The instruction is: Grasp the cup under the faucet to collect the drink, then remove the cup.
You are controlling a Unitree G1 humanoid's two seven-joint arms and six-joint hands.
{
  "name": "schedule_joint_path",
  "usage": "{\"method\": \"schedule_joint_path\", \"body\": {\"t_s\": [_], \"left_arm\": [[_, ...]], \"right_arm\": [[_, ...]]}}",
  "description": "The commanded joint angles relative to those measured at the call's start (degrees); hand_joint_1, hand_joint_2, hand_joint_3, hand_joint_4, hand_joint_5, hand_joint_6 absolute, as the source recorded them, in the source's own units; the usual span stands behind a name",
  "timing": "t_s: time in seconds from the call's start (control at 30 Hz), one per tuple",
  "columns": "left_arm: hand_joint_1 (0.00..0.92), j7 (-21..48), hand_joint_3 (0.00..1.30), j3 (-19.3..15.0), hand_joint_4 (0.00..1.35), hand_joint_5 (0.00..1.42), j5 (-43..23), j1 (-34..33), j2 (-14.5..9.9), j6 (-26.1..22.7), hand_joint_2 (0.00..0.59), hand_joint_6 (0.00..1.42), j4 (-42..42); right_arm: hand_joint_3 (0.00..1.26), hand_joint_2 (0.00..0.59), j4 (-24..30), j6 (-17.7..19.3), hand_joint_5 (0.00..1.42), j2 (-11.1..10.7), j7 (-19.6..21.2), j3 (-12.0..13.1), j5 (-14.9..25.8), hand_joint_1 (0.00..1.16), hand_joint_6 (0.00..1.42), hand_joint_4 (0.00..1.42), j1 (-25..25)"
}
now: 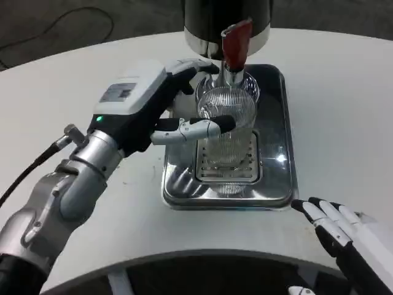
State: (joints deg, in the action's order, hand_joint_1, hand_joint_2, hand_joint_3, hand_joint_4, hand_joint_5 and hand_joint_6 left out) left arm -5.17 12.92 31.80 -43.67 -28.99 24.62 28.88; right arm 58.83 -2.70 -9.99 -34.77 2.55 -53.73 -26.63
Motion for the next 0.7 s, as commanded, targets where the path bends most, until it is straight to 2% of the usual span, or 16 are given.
{"method": "schedule_joint_path", "body": {"t_s": [0.03, 0.23, 0.3, 0.37, 0.43, 0.53, 0.6, 0.7], "left_arm": [[0.094, 2.1, 0.3, -4.0, 0.25, 0.45, -3.6, 6.3, -2.4, -0.1, 0.098, 0.68, -7.5], [0.13, 4.0, 0.32, -9.9, 0.31, 0.48, -8.8, 13.1, -3.5, -0.2, 0.117, 0.68, -17.3], [0.134, 5.2, 0.33, -13.1, 0.34, 0.5, -13.3, 15.4, -3.5, 0.7, 0.123, 0.68, -20.7], [0.118, 7.7, 0.36, -15.7, 0.38, 0.51, -19.5, 16.5, -3.5, 2.2, 0.14, 0.53, -22.5], [0.101, 10.3, 0.37, -17.1, 0.39, 0.5, -24.0, 16.7, -3.5, 2.9, 0.147, 0.43, -23.3], [0.064, 16.0, 0.36, -18.6, 0.35, 0.45, -31.6, 16.2, -3.7, 2.5, 0.157, 0.38, -24.4], [0.016, 20.8, 0.32, -19.1, 0.3, 0.4, -37.3, 15.3, -4.0, 0.8, 0.155, 0.36, -25.3], [0.0, 26.3, 0.26, -19.8, 0.26, 0.37, -43.5, 14.3, -3.9, -2.7, 0.142, 0.31, -26.5]], "right_arm": [[0.05, 0.421, 0.0, -0.8, 0.0, -0.1, -0.7, -0.5, -0.6, 0.24, 0.0, 0.0, 0.3], [0.06, 0.424, -0.1, -1.3, 0.0, -0.1, -0.6, -1.1, -0.6, 0.24, 0.0, 0.0, 0.3], [0.06, 0.425, 0.1, -1.3, 0.0, -0.1, -0.5, -1.3, -0.7, 0.24, 0.0, 0.0, 0.5], [0.06, 0.425, 0.1, -1.4, 0.0, 0.0, -0.5, -1.5, -0.8, 0.24, 0.0, 0.0, 0.6], [0.06, 0.426, 0.1, -1.4, 0.0, 0.0, -0.4, -1.6, -0.8, 0.24, 0.0, 0.0, 0.7], [0.06, 0.426, 0.1, -1.4, 0.0, 0.0, -0.3, -1.7, -0.8, 0.24, 0.0, 0.0, 0.6], [0.06, 0.426, 0.1, -1.4, 0.0, 0.0, -0.2, -1.9, -0.8, 0.24, 0.0, 0.0, 0.6], [0.06, 0.426, 0.1, -1.5, 0.0, 0.1, -0.2, -2.0, -0.9, 0.24, 0.0, 0.0, 0.6]]}}
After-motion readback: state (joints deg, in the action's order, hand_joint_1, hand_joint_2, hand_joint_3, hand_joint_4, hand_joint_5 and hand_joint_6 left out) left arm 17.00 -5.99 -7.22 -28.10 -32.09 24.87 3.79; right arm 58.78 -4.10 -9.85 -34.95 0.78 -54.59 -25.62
